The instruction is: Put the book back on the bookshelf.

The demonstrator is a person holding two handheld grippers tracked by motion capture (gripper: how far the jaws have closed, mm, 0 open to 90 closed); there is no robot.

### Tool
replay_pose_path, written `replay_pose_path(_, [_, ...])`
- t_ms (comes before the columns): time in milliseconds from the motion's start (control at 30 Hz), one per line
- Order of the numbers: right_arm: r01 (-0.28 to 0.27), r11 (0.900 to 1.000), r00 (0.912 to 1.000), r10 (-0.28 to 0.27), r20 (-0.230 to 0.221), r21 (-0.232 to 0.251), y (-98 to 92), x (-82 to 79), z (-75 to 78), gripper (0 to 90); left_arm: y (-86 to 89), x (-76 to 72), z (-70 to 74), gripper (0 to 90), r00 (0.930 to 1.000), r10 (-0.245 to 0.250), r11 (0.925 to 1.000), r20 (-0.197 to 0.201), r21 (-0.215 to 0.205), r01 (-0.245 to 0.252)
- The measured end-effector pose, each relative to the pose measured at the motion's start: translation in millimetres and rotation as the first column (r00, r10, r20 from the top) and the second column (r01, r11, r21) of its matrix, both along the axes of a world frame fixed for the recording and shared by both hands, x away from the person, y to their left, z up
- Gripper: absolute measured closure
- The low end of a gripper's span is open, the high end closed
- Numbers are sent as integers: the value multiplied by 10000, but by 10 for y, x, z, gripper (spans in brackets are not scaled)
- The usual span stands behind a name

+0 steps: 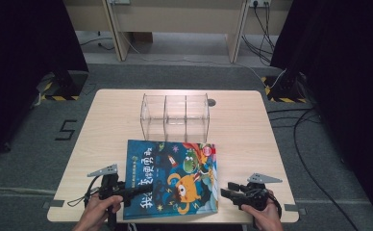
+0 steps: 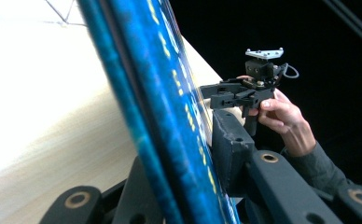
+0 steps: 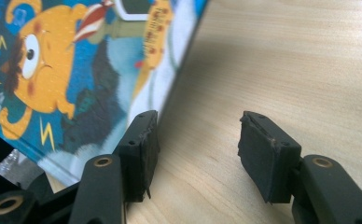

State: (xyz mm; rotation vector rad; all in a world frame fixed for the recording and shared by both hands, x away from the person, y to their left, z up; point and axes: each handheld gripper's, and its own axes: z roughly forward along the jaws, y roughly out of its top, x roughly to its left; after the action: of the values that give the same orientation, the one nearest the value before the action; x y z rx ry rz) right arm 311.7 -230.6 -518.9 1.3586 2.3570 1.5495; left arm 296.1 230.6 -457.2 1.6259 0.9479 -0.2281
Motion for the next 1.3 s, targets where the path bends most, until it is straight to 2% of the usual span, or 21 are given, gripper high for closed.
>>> replay_pose_path(33, [0,10000,10000,0,0,0,0,0,0,474,0,0,0,749,10000,0,10000,0,0,0])
replay_pose_path(267, [25,9999,10000,-25,-6,126,-28,20,-10,456,161,0,313,765,9992,310,9973,262,656,-327])
replay_pose_path(433, [57,9998,10000,-56,-76,167,-42,31,-32,454,238,11,434,773,9987,361,9950,348,923,-392])
replay_pose_path(467, [66,9996,9999,-62,-160,291,-53,34,-43,454,293,29,502,781,9988,412,9948,275,920,-435])
replay_pose_path(567, [126,9996,9998,-121,-175,261,-60,37,-46,454,357,47,573,794,9989,463,9947,111,915,-471])
replay_pose_path(633, [145,9994,9998,-141,-136,312,-77,41,-43,452,429,42,692,801,9983,568,9906,154,1241,-583])
replay_pose_path(667, [145,9994,9998,-141,-136,312,-77,41,-43,452,429,42,692,801,9983,568,9906,154,1241,-583])
replay_pose_path(733, [154,9995,9998,-150,-147,285,-78,46,-48,450,506,51,784,801,9971,756,9847,76,1569,-759])
replay_pose_path(767, [154,9995,9998,-150,-147,285,-78,46,-48,450,506,51,784,800,9971,756,9847,76,1569,-759])
replay_pose_path(867, [144,9991,9996,-135,-231,402,-85,42,-59,445,627,64,875,800,9948,1019,9755,-20,1961,-995])
replay_pose_path(900, [144,9991,9996,-135,-231,402,-85,42,-59,445,627,64,875,800,9948,1019,9755,-20,1961,-995])
replay_pose_path(1000, [190,9987,9993,-175,-317,475,-102,48,-77,442,709,60,949,801,9925,1223,9677,-56,2229,-1180])
replay_pose_path(1100, [194,9986,9993,-179,-326,488,-104,45,-79,439,791,50,1026,801,9891,1466,9575,-129,2530,-1386])
replay_pose_path(1167, [162,9987,9993,-145,-357,489,-100,50,-84,434,845,57,1099,801,9828,1833,9446,-236,2809,-1695])
replay_pose_path(1200, [162,9987,9993,-145,-357,489,-100,50,-84,434,845,57,1099,801,9828,1833,9446,-236,2809,-1695])
replay_pose_path(1300, [158,9984,9992,-138,-367,543,-103,50,-85,432,892,85,1169,802,9770,2089,9340,-438,3050,-1860])
